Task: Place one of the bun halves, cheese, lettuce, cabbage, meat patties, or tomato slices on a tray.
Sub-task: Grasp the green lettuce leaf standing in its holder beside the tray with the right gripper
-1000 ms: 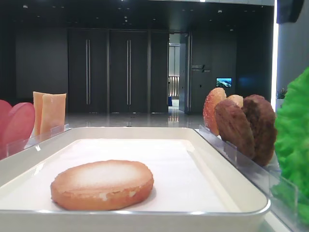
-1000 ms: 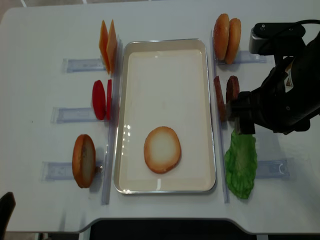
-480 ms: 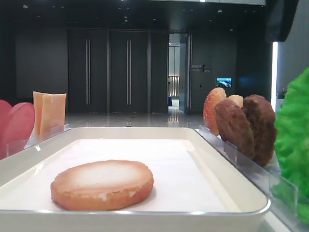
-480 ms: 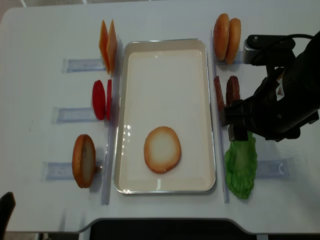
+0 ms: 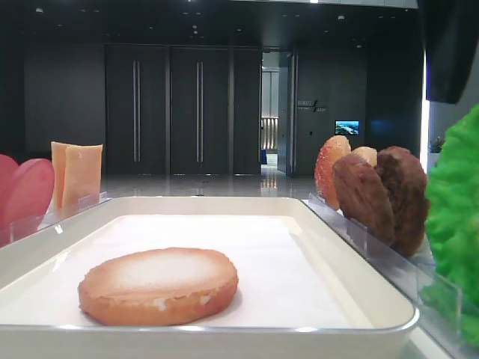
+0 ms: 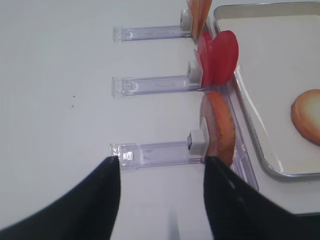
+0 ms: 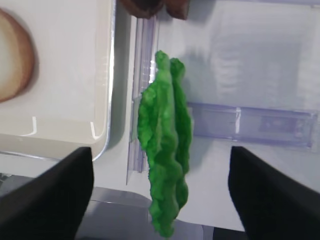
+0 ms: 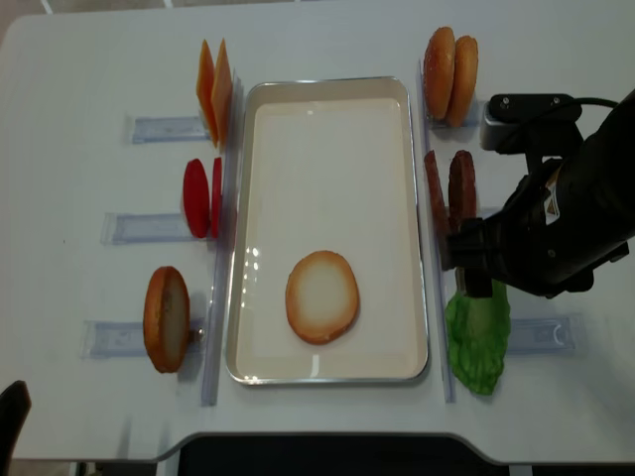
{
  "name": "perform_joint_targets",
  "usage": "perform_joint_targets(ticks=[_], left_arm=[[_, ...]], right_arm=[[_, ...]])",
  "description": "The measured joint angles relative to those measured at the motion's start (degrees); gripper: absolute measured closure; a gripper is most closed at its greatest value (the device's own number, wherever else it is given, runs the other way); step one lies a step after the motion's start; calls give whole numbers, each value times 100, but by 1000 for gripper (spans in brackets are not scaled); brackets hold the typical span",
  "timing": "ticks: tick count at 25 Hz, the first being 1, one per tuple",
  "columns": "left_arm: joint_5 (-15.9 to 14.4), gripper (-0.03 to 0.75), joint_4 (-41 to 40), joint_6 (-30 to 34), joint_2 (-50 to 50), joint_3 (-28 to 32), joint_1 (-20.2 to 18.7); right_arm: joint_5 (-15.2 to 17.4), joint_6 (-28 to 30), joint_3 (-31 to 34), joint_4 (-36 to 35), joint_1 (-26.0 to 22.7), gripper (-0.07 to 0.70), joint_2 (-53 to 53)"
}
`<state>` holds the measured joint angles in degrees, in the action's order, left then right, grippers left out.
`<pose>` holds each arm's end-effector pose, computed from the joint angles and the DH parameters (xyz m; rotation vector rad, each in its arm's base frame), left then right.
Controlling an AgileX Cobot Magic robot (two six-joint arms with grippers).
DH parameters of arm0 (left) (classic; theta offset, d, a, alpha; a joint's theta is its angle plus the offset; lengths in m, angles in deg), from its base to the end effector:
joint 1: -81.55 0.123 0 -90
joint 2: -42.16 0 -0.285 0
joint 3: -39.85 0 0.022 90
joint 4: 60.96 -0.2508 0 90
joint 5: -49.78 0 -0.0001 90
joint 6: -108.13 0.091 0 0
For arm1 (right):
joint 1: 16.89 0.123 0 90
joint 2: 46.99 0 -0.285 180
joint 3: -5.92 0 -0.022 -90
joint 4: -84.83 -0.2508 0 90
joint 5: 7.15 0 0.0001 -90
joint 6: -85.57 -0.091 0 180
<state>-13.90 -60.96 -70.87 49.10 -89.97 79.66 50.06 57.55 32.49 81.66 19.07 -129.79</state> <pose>-0.0061 0.0002 0.2654 0.0532 2.1077 -0.0093 0.1831 0.1380 0.2549 -0.1687 2.9545 0.2472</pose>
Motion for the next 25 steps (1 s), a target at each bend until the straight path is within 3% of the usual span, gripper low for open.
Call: perform_joint_targets(ticks=[15, 22, 25], left_arm=[[0, 307, 0, 0, 0, 0, 0], [0, 307, 0, 0, 0, 0, 0], [0, 307, 0, 0, 0, 0, 0]], right_arm=[[-117, -6, 51, -107, 0, 113, 0], [-123, -11, 132, -107, 0, 227, 0], [-123, -17, 132, -101, 0, 343, 0]])
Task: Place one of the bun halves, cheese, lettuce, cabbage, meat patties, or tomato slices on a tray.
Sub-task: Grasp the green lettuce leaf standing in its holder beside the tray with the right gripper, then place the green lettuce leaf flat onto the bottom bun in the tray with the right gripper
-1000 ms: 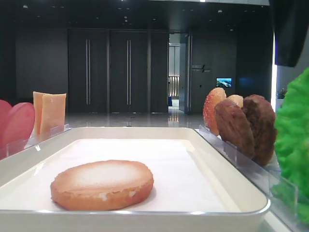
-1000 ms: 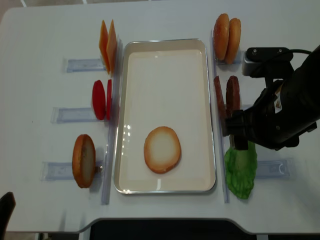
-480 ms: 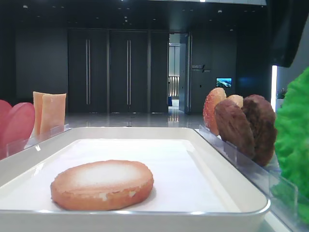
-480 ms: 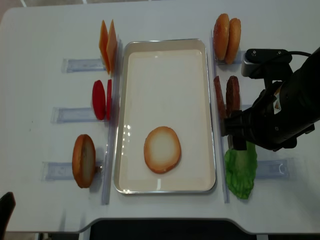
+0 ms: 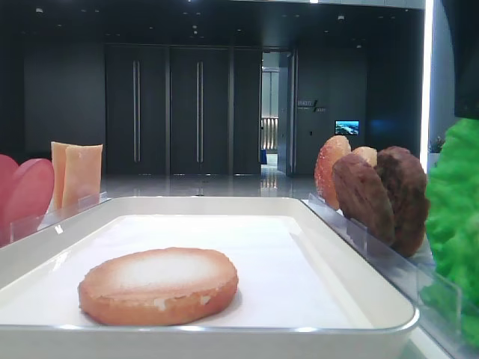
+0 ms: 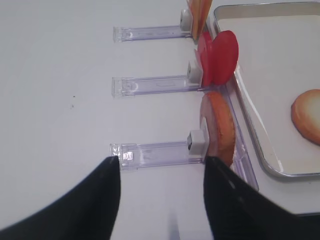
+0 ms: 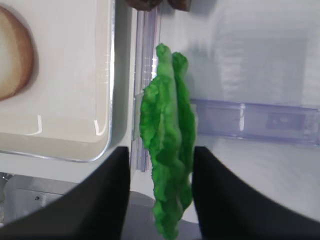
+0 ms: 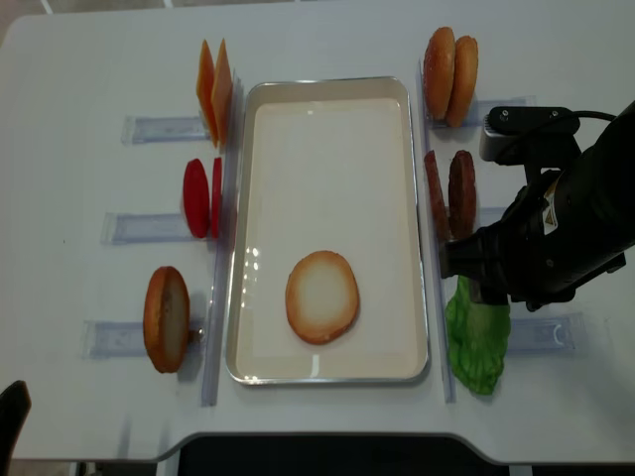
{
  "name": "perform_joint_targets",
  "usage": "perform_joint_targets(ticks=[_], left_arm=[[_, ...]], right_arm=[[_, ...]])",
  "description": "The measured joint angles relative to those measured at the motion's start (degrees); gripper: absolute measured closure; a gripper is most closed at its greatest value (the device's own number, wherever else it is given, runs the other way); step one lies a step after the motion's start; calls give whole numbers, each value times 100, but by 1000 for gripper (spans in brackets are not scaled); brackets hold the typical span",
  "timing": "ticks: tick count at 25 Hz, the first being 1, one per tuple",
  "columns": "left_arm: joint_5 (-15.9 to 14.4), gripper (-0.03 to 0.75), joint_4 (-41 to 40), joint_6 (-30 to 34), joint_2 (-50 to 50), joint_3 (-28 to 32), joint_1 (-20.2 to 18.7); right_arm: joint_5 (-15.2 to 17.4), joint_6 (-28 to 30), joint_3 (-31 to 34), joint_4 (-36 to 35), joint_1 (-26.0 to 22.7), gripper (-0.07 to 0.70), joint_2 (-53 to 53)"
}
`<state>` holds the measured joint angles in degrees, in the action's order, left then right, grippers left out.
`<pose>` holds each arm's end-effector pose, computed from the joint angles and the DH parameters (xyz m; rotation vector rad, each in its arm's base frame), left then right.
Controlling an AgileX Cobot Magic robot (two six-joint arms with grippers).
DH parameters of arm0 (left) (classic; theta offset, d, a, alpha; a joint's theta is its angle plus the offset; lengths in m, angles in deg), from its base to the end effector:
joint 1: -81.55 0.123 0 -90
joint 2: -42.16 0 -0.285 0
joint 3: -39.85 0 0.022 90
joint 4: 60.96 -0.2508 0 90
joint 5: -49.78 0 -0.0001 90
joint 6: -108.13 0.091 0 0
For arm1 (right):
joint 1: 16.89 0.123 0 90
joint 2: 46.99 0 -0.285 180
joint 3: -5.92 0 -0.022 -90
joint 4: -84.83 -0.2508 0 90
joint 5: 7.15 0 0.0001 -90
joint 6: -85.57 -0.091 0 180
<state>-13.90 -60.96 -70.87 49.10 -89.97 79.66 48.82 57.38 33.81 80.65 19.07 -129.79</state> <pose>-0.0061 0.0002 0.2654 0.0532 2.1077 -0.0093 0.1810 0.1381 0.2493 -0.1510 2.9633 0.2663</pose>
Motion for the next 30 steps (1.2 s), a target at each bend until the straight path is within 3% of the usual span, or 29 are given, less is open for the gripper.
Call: perform_joint_targets(ticks=[6, 15, 30], left_arm=[[0, 307, 0, 0, 0, 0, 0], [0, 307, 0, 0, 0, 0, 0], [0, 307, 0, 0, 0, 0, 0]], right_arm=[[-65, -33, 0, -14, 0, 601, 0], [29, -120, -38, -148, 0, 601, 0], [1256, -175, -1136, -98, 0, 601, -4]])
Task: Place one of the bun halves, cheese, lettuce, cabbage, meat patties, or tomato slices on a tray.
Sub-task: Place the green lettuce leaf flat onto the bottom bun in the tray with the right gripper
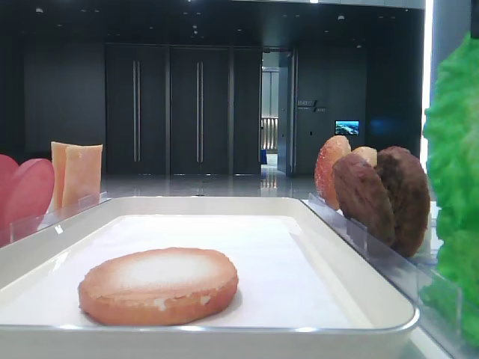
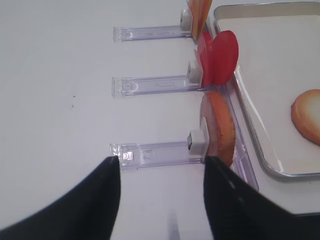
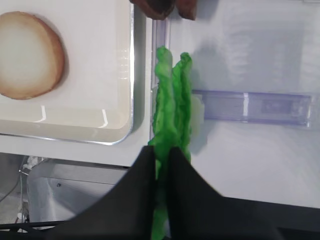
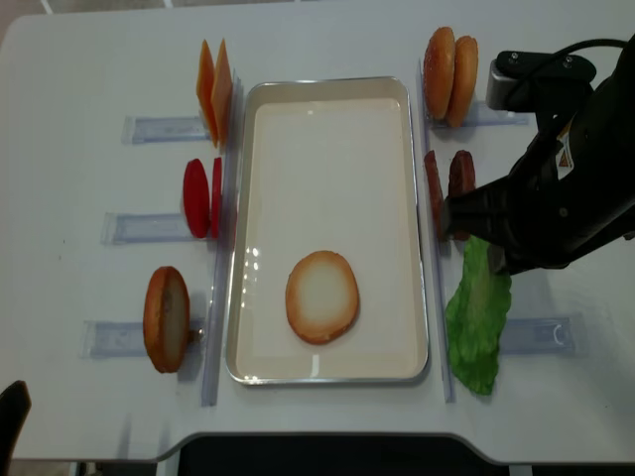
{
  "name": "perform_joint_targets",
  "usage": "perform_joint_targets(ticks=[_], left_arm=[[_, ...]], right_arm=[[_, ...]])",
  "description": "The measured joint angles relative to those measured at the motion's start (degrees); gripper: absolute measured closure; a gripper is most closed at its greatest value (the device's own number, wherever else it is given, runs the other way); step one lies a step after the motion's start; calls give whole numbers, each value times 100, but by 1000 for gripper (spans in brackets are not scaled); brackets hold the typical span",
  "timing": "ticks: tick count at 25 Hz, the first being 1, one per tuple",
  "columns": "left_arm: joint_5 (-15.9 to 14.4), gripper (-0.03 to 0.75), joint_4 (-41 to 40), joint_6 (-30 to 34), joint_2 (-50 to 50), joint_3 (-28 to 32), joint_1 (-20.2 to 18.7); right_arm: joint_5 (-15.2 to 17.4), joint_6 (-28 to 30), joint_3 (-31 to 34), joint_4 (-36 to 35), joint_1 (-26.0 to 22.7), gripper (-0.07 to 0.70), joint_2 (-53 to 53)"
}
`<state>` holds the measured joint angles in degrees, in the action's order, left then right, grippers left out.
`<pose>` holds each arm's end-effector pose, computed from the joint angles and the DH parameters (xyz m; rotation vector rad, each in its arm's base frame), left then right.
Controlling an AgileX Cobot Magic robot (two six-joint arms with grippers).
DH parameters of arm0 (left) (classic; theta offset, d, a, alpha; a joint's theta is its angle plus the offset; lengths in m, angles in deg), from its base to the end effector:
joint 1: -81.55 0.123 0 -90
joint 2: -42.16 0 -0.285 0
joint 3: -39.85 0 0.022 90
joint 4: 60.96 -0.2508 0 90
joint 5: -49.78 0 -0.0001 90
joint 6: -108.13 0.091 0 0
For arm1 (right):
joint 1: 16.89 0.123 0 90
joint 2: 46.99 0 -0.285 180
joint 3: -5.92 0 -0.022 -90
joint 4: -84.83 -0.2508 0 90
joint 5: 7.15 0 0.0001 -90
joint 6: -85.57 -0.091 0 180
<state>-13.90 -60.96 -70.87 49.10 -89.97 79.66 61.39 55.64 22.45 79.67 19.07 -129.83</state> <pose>-0.0061 0.0002 0.2654 0.0532 2.1077 -0.0093 0.1854 0.1439 0.2980 -0.1217 2.9964 0.2826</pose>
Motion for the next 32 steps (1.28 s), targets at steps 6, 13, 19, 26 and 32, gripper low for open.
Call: perform_joint_targets(ticks=[6, 13, 19, 26, 32], left_arm=[[0, 307, 0, 0, 0, 0, 0], [0, 307, 0, 0, 0, 0, 0], [0, 307, 0, 0, 0, 0, 0], [0, 307, 0, 0, 0, 0, 0], [0, 307, 0, 0, 0, 0, 0]], right_arm=[[100, -78, -463, -24, 296, 601, 100], [-738, -9, -490, -417, 777, 601, 155], [-1863, 586, -485, -1218, 992, 601, 33], [-2738, 1852, -224, -2608, 1032, 601, -505], [-3023, 3430, -145, -4267, 1032, 601, -1131]])
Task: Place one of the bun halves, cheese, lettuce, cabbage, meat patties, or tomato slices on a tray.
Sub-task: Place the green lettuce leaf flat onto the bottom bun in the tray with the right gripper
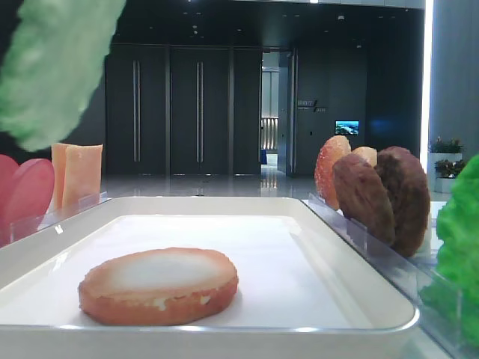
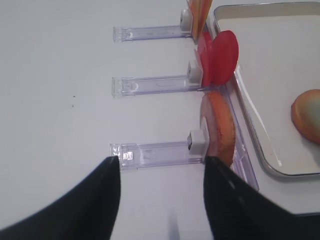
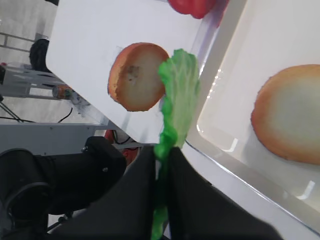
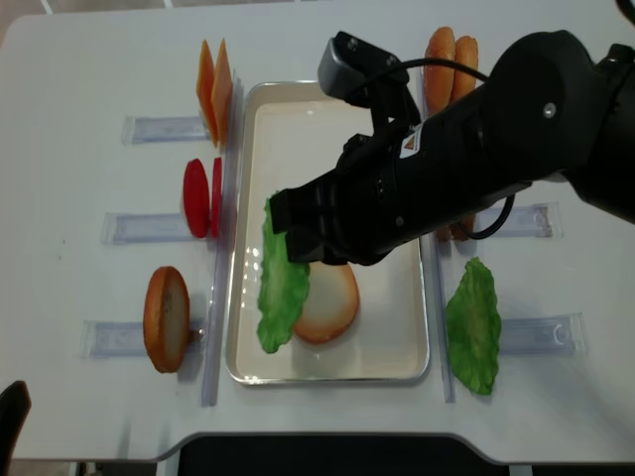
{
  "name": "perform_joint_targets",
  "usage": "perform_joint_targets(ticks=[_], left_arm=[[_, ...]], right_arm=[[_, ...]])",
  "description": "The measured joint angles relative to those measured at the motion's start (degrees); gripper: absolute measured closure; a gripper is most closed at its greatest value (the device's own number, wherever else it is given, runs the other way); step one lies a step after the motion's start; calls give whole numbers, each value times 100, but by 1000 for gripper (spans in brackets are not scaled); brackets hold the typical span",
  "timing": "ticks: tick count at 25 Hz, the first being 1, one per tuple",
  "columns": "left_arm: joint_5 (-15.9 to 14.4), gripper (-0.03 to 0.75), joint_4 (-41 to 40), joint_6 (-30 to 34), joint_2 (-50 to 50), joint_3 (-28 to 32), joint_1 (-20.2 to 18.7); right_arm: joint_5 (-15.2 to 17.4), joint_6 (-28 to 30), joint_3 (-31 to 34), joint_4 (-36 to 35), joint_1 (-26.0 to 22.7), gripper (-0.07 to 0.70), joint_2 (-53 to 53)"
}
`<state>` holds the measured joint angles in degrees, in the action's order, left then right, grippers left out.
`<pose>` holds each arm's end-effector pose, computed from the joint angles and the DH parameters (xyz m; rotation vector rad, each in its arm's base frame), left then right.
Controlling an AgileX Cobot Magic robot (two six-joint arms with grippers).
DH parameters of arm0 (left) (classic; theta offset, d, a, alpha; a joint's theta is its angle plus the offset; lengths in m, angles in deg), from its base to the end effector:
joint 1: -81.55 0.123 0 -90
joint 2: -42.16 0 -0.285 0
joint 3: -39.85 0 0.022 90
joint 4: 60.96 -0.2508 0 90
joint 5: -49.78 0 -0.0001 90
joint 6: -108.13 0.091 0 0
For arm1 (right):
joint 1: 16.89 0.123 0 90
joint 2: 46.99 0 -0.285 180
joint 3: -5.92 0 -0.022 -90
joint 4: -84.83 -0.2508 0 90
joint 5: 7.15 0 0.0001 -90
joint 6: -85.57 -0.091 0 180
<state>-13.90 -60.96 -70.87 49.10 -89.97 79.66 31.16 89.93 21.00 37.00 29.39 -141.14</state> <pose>-0.0061 0.0002 0.2654 0.0532 2.1077 -0.0093 0.1906 0.2599 0.2861 -0.4756 2.6116 1.1678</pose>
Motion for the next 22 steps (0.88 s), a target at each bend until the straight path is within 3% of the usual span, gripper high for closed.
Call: perform_joint_targets(ticks=[9, 16, 22], left_arm=[[0, 307, 0, 0, 0, 0, 0], [0, 307, 0, 0, 0, 0, 0], [0, 307, 0, 0, 0, 0, 0]], right_arm=[[-187, 1999, 0, -1993, 0, 601, -737], [-448, 2325, 0, -2195, -89, 601, -997], [-456, 2395, 0, -2199, -229, 601, -1211]])
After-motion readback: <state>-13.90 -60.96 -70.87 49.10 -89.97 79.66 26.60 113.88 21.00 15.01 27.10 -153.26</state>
